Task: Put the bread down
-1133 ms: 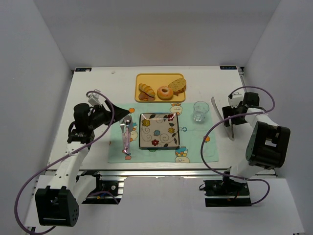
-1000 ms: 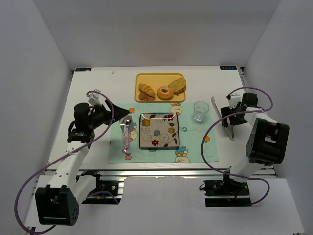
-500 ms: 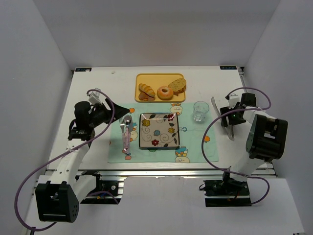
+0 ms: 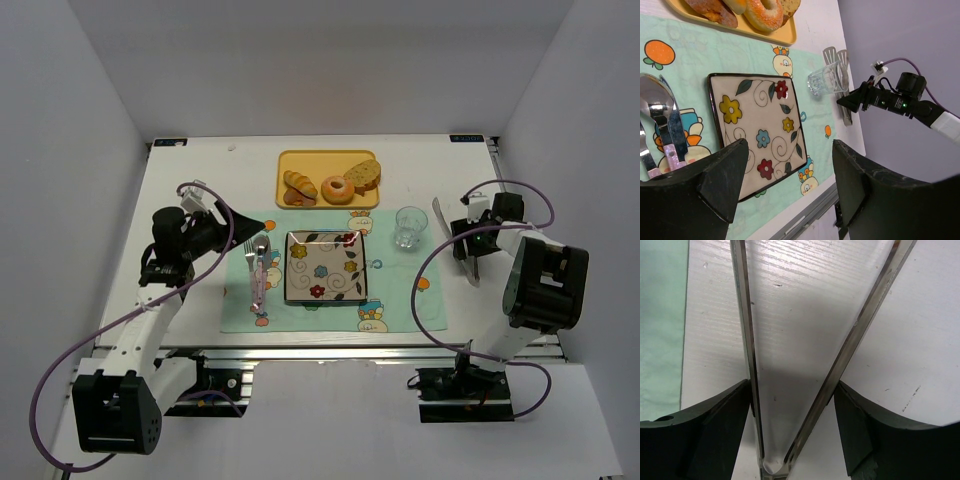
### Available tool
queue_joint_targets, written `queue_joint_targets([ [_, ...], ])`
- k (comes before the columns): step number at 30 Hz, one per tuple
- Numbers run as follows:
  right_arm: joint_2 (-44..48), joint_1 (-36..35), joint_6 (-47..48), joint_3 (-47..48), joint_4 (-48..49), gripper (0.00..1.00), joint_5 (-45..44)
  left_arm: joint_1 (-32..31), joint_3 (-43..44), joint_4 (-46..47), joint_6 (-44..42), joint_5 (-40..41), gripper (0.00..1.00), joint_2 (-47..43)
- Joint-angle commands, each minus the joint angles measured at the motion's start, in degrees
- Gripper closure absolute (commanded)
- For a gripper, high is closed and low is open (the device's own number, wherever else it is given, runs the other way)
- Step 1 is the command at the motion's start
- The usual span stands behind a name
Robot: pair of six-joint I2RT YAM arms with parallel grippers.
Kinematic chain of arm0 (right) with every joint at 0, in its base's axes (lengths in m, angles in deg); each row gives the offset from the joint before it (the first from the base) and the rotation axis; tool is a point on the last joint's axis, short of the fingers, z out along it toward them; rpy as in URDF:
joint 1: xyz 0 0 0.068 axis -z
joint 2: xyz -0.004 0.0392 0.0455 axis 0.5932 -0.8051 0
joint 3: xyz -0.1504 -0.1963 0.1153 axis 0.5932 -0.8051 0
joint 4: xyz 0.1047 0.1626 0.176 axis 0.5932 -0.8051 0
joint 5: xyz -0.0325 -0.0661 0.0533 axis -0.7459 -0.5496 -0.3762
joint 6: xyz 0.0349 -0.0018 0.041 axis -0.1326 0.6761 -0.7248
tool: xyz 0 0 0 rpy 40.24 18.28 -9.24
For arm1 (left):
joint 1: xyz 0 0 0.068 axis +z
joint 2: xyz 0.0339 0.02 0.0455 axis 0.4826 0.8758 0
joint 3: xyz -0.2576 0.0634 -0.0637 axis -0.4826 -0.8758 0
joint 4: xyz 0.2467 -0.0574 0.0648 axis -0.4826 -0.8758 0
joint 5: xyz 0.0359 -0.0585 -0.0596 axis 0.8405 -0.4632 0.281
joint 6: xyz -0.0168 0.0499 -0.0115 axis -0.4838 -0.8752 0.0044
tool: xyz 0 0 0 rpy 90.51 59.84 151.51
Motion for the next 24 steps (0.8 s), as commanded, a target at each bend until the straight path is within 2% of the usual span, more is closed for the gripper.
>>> queue_joint_targets([
  [1, 1.65, 0.23, 0.99, -3.28, 0.70, 0.28, -0.72, -0.20, 1.09, 0.81, 0.01, 0.41, 0.22, -1.10],
  [24, 4.47, 0.23, 1.87, -6.45, -0.61, 0.27, 1.03, -0.20, -0.76, -1.38, 0.36, 1.12, 0.22, -5.93],
])
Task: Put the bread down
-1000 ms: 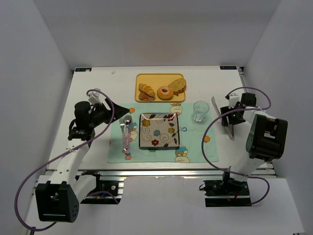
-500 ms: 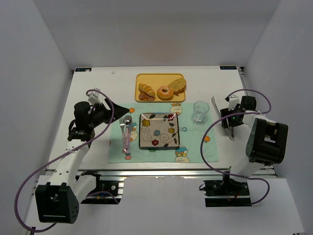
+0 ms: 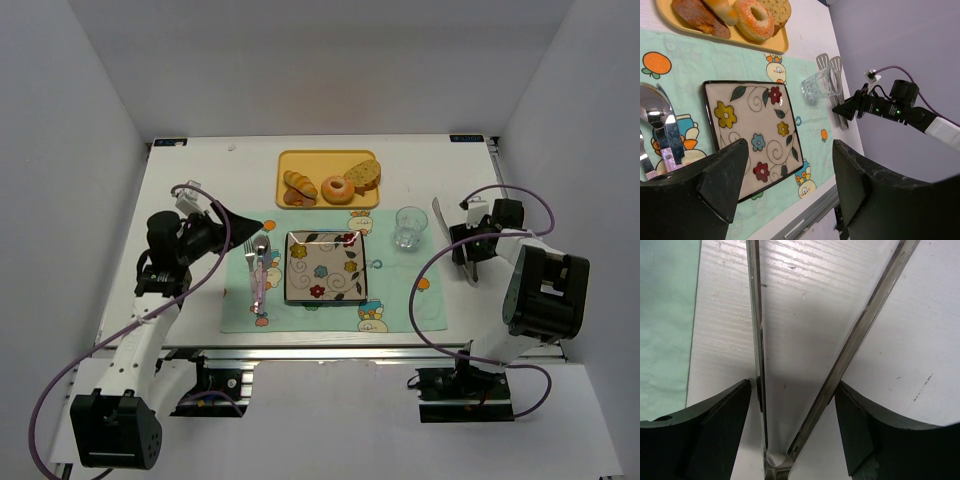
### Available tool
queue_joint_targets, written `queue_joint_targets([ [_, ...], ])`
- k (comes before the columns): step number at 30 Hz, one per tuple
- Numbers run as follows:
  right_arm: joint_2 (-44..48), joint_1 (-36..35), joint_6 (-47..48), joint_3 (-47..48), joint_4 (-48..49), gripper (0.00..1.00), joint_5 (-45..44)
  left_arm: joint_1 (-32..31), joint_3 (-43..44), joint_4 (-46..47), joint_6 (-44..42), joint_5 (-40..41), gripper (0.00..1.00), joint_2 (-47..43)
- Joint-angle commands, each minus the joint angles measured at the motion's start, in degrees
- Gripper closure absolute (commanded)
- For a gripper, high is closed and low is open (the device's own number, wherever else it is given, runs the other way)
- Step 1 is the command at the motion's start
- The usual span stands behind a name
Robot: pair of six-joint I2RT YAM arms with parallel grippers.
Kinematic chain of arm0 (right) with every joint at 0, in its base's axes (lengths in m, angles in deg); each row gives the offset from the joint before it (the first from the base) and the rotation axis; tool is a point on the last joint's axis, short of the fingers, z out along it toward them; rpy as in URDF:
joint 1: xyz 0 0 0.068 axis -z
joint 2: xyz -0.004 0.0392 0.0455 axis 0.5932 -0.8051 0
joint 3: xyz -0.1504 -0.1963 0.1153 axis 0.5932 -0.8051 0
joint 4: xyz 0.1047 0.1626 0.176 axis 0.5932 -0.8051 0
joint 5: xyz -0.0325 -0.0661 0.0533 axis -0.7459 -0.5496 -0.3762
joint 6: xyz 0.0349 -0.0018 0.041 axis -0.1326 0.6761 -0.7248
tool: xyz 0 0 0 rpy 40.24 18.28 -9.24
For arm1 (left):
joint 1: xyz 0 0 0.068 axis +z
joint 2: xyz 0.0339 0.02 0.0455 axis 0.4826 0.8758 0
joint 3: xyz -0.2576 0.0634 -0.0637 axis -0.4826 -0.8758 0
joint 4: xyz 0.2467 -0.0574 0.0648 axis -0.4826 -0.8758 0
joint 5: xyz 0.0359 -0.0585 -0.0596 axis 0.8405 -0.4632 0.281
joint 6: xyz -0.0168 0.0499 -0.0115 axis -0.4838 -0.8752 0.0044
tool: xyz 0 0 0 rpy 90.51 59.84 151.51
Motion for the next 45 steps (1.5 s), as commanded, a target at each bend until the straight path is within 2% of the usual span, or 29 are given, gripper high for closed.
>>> queue_joint_targets([
  [1, 1.01, 0.21, 1.48, -2.37, -2.69, 0.28, 0.38, -0.11, -0.54, -0.53, 0.14, 0.42, 0.22, -1.41],
  [7, 1.54, 0.13, 1.56, -3.60, -2.34, 0.30, 0.73, -0.11, -0.72, -0.18, 0.32, 0.24, 0.22, -1.23],
  [10, 1.28, 0.21, 1.39, -3.51, -1.72, 0.35, 0.82, -0.20, -0.54, -0.09, 0.32, 0.15, 0.22, -1.06],
  [18, 0.67, 0.13, -0.37, -2.20, -0.76, 0.62, 0.64, -0.20, -0.46, -0.18, 0.32, 0.42, 0.22, -1.23],
  [22, 1.28, 0.39, -1.77, -0.97, -0.40, 0.72, 0.82, -0.20, -0.46, -0.36, 0.32, 0.51, 0.22, -1.23],
  [25, 2.16, 1.00, -3.88, 1.39, -0.75, 0.84, 2.13, -0.20, -0.37, -0.09, 0.32, 0.51, 0.22, -0.97],
  [26, 2.33, 1.44, -5.10, 2.10, -1.10, 0.92, 2.66, -0.20, -0.28, 0.08, 0.32, 0.42, 0.22, -0.79],
  [28, 3.04, 1.71, -6.43, 4.64, -1.63, 1.00, 4.07, -0.20, -0.10, 0.26, 0.32, 0.24, 0.22, -0.36],
  [39, 6.82, 1.71, -13.90, 15.90, -5.15, 1.00, 11.71, -0.20, 0.78, 1.40, 0.41, -0.64, 0.22, 1.32],
  [45, 6.82, 1.71, -16.98, 21.53, -5.68, 0.84, 14.09, -0.20, 0.78, 1.93, 0.76, -0.90, 0.22, 1.41],
])
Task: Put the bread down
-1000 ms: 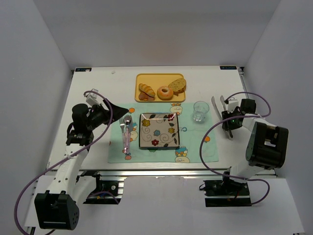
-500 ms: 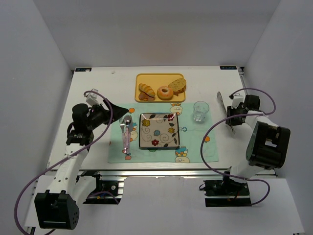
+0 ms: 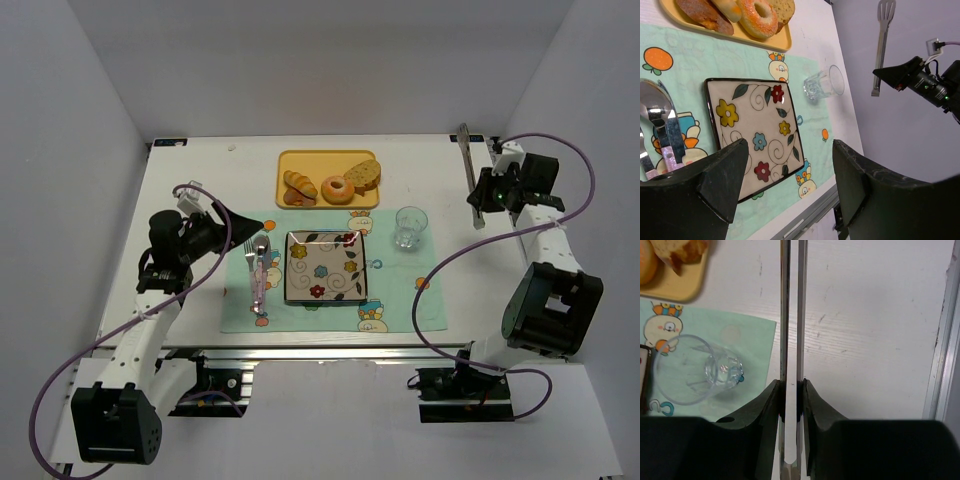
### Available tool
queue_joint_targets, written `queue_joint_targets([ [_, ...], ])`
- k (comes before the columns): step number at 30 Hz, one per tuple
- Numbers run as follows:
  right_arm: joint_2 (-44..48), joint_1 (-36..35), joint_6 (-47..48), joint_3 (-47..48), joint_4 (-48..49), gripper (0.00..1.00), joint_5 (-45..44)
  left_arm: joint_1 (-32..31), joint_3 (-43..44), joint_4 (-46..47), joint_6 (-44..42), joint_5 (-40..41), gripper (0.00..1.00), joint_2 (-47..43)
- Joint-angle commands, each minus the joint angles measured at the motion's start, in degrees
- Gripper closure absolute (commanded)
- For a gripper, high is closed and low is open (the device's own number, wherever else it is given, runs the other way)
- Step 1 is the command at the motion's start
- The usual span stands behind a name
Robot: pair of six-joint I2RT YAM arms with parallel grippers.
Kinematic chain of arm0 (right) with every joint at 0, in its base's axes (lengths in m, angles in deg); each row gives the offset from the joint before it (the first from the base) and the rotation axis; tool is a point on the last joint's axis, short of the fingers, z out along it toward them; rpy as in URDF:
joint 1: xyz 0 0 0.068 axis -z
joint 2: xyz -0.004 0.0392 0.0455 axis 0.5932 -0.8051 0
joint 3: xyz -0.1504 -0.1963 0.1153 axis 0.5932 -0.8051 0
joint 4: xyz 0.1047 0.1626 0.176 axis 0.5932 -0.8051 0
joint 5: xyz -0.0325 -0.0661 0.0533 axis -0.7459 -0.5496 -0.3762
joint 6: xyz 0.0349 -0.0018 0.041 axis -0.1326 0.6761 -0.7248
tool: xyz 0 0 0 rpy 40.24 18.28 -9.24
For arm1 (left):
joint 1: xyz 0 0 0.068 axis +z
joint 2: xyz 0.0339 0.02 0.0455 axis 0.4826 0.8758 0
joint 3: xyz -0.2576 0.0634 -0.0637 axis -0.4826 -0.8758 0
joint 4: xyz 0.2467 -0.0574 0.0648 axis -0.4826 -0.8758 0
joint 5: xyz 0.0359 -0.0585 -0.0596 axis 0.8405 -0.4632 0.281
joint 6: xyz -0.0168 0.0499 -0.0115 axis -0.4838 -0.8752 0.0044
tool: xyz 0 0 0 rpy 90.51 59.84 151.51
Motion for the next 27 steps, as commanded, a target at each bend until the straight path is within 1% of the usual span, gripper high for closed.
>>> queue_joint_targets([
  [1, 1.27, 0.13, -3.58, 3.92, -0.56, 0.80, 3.49, -0.11, 1.13, 1.06, 0.28, -0.90, 0.22, -0.17],
  [10, 0.92, 0.22, -5.52, 6.82, -0.74, 0.66, 6.04, -0.20, 0.86, 0.97, 0.37, -0.90, 0.22, -0.52],
  [14, 1.09, 0.13, -5.26, 6.91, -1.09, 0.56, 6.48, -0.20, 0.86, 1.32, 0.37, -0.90, 0.22, -0.26],
  [19, 1.26, 0.13, -5.43, 6.91, -0.91, 0.56, 7.09, -0.20, 0.95, 1.84, 0.54, -1.08, 0.22, 0.27],
  [23, 1.70, 0.13, -5.43, 6.82, -0.91, 0.60, 7.45, -0.20, 0.95, 1.85, 0.98, -1.25, 0.22, 0.53],
  [27, 2.14, 0.05, -5.52, 7.26, -1.00, 0.61, 8.23, -0.20, 0.86, 2.19, 1.24, -1.43, 0.22, 0.62],
])
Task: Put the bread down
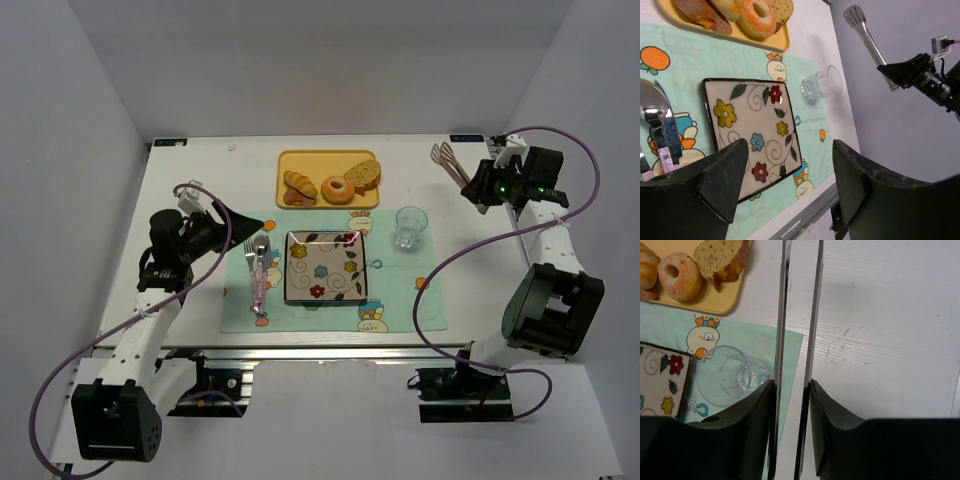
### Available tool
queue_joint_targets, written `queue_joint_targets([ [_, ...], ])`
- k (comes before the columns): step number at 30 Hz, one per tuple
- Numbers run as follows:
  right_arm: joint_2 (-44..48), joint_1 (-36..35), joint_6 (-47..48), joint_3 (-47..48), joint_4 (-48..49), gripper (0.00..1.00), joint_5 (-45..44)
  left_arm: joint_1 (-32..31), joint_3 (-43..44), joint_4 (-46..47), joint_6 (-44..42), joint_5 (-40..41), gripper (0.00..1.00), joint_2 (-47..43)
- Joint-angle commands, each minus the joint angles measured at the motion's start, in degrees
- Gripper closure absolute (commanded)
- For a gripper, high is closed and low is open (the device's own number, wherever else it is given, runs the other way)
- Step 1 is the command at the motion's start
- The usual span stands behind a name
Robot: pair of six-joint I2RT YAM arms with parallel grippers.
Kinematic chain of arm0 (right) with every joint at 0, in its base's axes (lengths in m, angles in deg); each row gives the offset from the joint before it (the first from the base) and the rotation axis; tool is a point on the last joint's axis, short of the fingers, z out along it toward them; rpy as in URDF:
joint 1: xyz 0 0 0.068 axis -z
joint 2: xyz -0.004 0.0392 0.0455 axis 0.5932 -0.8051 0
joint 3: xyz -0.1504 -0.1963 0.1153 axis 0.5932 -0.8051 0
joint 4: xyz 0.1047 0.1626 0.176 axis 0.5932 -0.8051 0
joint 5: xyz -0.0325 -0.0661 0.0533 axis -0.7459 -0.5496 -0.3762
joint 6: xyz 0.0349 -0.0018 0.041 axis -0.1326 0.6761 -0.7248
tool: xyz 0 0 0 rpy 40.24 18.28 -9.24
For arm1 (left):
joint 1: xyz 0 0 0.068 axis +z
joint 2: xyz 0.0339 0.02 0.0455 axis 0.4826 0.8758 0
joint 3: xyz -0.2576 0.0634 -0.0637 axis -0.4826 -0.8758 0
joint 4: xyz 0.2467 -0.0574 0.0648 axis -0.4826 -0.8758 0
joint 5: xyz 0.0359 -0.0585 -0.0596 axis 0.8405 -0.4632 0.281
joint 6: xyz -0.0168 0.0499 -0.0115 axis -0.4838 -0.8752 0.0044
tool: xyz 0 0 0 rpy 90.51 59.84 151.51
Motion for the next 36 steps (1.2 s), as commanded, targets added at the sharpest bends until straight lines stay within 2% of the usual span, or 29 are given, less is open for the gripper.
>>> queue_joint_targets([
  [1, 2.32, -0.39, -0.12, 3.32, 0.57, 0.61, 2.07, -0.20, 0.86, 2.50, 0.33, -1.01, 0.22, 0.01],
  [8, 3.11, -8.91, 4.71, 6.67, -4.08, 0.61, 0.67, -0.20, 0.69, 3.74, 0.94, -1.45, 0.22, 0.71],
  [12, 3.29, -16.80, 3.75, 6.23, -5.05, 0.60, 0.32, -0.20, 1.30, 3.65, 0.68, -1.45, 0.22, 0.89],
  [18, 2.76, -24.29, 2.25, 4.56, -5.58, 0.60, 1.72, -0.20, 0.60, 3.04, 0.68, -1.10, 0.22, -0.16],
  [29, -1.98, -27.20, 1.29, 7.28, -2.07, 0.59, -2.85, -0.20, -1.25, 2.77, 1.12, -0.48, 0.22, -1.92],
  [36, -6.38, -30.71, -1.61, 10.44, -1.10, 0.60, -0.74, -0.11, -1.25, 3.12, 1.21, -0.48, 0.22, -1.57],
])
